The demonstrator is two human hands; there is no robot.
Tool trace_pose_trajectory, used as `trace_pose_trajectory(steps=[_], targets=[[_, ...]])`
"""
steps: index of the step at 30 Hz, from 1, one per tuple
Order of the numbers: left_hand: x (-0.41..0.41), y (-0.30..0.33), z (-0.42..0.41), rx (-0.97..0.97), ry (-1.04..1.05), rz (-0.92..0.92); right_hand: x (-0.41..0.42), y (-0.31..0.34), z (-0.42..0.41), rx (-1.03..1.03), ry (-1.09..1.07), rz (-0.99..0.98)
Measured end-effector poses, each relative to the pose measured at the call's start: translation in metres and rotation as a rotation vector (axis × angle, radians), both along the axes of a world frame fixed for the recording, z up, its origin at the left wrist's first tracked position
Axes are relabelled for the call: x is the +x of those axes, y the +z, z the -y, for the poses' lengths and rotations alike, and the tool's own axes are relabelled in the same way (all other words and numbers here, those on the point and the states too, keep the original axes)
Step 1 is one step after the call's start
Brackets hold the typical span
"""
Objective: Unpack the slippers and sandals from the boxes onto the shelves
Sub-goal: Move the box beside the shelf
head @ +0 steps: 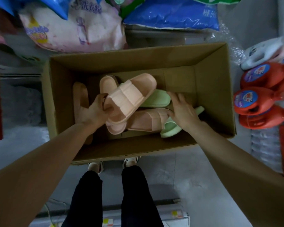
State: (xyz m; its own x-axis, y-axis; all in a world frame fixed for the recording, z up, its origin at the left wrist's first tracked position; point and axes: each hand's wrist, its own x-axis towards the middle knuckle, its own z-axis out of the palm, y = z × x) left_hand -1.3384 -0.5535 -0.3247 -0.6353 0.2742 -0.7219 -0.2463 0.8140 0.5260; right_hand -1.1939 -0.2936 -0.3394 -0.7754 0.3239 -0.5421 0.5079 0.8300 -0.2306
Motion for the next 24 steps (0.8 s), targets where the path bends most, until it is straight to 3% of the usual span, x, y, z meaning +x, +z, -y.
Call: trace_pose_trajectory(steps=[8, 12, 16, 18, 24], targets=[[0.009, 0.003, 0.005, 0.094, 0.071, -0.027, -0.002, 0.002, 0.011, -0.048, 0.102, 0.036], [0.003, -0.001, 0.013, 0.069, 0.111, -0.092, -0.012, 0.005, 0.02, -0.135, 0.47, 0.095], [0.001, -0.007, 0.021, 0.106, 0.193, -0.076, -0.027, -0.001, 0.041, 0.001, 0.697, 0.381], [0.001, -0.008, 0.026, 0.113, 0.231, -0.077, -0.03, -0.005, 0.042, 0.065, 0.763, 0.386], [0.005, 0.01, 0.032, 0.13, 0.328, -0.061, -0.025, 0.017, 0.017, -0.056, 0.474, 0.25]])
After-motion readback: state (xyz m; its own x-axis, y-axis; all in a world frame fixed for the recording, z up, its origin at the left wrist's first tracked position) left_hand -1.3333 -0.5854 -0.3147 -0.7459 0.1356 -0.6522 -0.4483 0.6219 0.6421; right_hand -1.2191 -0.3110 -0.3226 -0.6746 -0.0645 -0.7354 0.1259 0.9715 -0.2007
